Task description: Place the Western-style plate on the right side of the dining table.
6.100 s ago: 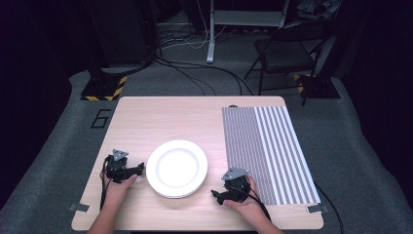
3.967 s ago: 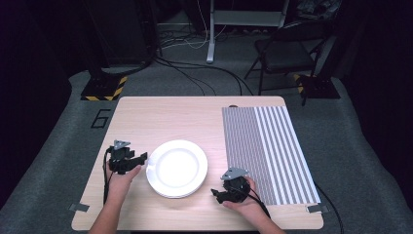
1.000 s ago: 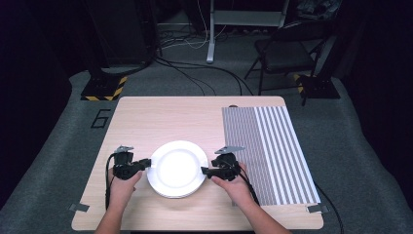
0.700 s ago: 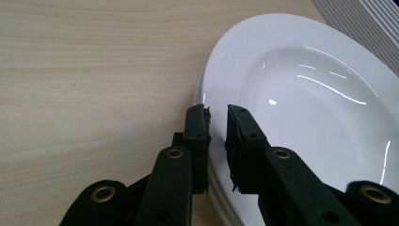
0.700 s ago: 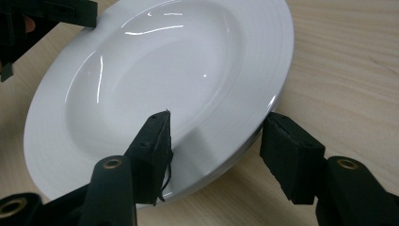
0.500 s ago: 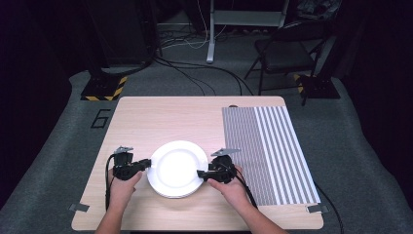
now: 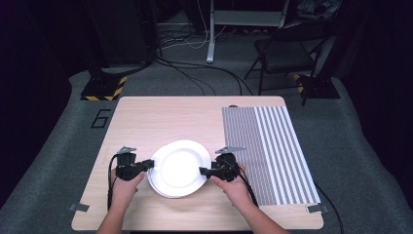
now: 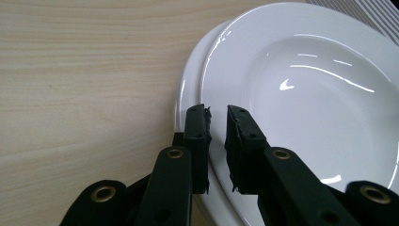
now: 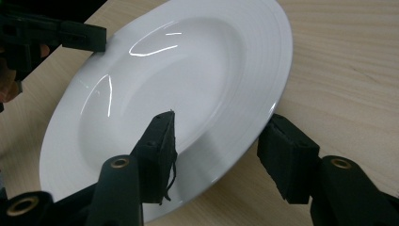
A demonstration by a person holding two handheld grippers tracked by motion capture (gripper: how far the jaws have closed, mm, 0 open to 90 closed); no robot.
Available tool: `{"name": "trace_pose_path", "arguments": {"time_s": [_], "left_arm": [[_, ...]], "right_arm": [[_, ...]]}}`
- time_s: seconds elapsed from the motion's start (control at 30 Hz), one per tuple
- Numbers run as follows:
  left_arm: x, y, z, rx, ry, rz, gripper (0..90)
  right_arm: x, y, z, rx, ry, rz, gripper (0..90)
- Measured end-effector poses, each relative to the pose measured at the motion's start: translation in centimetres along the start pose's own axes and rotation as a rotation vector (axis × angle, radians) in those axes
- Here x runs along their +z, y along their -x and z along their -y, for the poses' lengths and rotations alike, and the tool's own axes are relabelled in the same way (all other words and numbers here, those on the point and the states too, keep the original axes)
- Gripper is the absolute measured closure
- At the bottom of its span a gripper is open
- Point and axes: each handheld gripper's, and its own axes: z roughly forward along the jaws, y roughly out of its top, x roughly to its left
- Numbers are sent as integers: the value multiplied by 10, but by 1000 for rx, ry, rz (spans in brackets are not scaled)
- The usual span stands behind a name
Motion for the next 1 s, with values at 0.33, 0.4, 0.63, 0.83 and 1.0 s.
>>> {"name": "trace_pose_path", "arguments": {"time_s": [0.33, 0.4, 0.63, 0.83, 1.0], "left_arm": [[10, 10, 2, 25, -17, 21, 794], [11, 12, 2, 25, -24, 28, 795], [15, 14, 4, 23, -29, 43, 787], [19, 15, 6, 14, -41, 63, 765], [21, 20, 6, 35, -50, 64, 701]], "right_arm": [[-11, 3, -5, 4, 39, 7, 510], [-13, 5, -6, 11, 43, 18, 545], [-18, 6, -7, 6, 48, 38, 600], [-22, 4, -9, -28, 61, 52, 621], [-24, 3, -11, -41, 63, 56, 627]]}}
